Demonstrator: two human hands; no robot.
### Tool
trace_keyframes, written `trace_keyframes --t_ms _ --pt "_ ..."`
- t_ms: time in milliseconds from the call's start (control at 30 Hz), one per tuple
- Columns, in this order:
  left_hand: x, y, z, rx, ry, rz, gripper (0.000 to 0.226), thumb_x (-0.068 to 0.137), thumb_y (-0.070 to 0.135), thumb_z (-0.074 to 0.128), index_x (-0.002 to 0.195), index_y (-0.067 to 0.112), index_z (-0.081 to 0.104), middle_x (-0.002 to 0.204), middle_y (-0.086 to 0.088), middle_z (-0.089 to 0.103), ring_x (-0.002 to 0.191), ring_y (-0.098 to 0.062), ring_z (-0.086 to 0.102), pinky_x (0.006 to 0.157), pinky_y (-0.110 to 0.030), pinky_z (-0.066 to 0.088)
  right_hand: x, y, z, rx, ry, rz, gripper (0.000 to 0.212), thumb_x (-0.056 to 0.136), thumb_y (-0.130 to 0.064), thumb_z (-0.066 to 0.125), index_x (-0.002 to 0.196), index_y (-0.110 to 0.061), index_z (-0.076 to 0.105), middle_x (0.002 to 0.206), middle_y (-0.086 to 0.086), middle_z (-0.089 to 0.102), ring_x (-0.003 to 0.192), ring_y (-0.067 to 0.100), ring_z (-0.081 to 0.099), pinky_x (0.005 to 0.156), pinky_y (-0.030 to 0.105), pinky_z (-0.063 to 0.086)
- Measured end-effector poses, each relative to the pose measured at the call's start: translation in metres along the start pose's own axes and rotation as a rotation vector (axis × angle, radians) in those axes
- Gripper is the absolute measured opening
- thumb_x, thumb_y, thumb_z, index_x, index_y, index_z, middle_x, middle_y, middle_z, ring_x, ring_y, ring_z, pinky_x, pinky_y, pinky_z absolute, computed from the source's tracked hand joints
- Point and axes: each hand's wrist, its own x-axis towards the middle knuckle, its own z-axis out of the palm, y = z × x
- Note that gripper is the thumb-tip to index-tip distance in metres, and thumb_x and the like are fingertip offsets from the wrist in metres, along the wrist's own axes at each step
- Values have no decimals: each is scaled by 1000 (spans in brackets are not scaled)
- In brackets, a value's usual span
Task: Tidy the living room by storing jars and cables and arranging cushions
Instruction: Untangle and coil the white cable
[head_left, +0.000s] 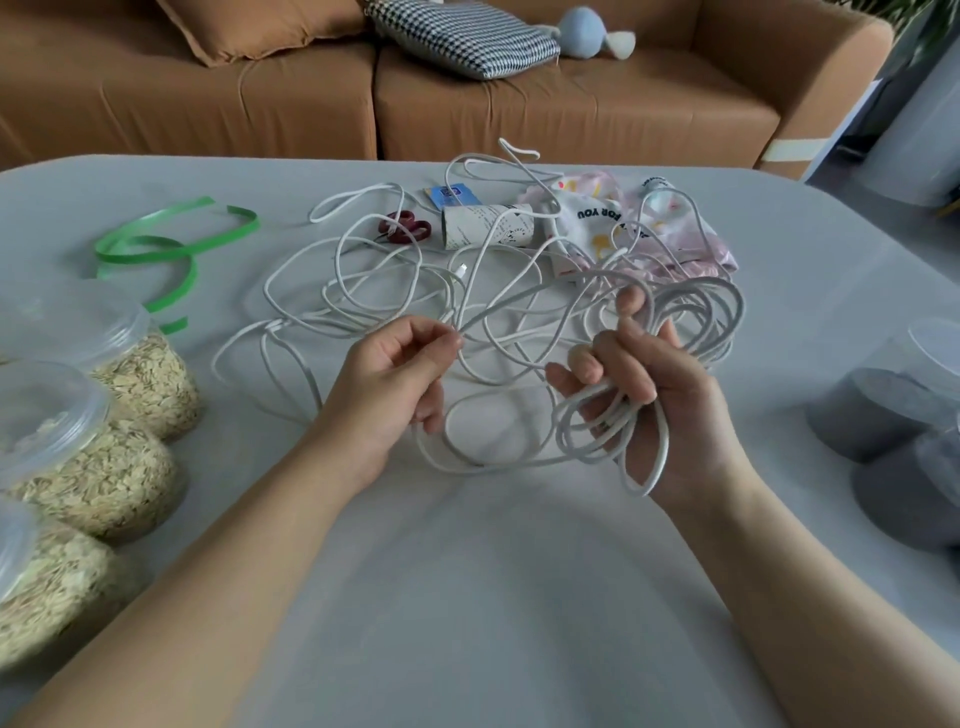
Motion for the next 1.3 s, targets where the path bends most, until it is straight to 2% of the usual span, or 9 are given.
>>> trace_keyframes --t_ms 333,567,700,767,833,967,1067,1167,1300 --pt "1 -5 -12 290 39 286 15 90 14 65 78 21 61 46 20 47 44 3 40 48 -9 31 4 -6 -1 -42 201 169 15 78 -9 48 92 -13 53 51 -3 39 42 9 42 53 22 49" --pt "-3 -2 -7 331 -155 357 10 83 19 72 76 18 66 62 8 61 58 -3 49 58 -13 38 6 -3 -16 -41 65 344 72 57 -8 78 124 -6 52 126 11 64 72 15 66 60 26 56" --pt "-6 -7 -2 358 -256 276 12 77 27 73 70 20 67 62 2 58 60 -5 48 60 -16 37 8 0 -20 -102 44 235 56 59 -23 84 110 -12 65 91 1 64 80 13 60 73 26 51" --pt "-8 -10 -1 410 -304 263 21 76 41 73 69 22 67 58 6 54 58 -3 45 58 -17 36 7 2 -14 -102 80 156 15 73 -25 72 82 -13 67 73 0 59 81 15 62 92 32 49" --pt "-8 -10 -2 394 -309 239 26 76 46 69 70 20 67 54 4 48 54 -6 40 53 -21 32 5 1 -7 -37 133 93 23 86 -23 52 66 -13 60 63 1 55 79 20 65 102 42 46" --pt "-7 -3 -4 225 -270 221 30 75 28 75 62 9 56 52 -5 50 53 -9 46 54 -19 35 4 -4 -9 314 40 74 20 92 -22 48 77 -10 44 64 7 48 56 21 54 74 38 55" --pt "-6 -1 -6 116 -292 211 45 67 42 81 63 9 52 66 -32 43 74 -28 48 71 -38 37 6 -7 -13 362 -34 235 18 93 -20 51 82 -9 44 64 9 46 46 18 38 57 33 47" --pt "-5 1 -8 75 -293 215 42 62 56 83 63 23 57 58 -6 53 70 -26 55 73 -55 47 8 -11 -15 305 -124 429 18 96 -22 47 85 -9 41 61 5 37 45 16 31 52 30 39" --pt "0 6 -17 80 -187 290 42 53 62 84 63 27 61 59 1 46 58 -15 46 55 -15 42 7 -13 -22 176 -189 776 19 96 -21 47 86 -13 33 67 6 42 43 14 32 49 27 39"
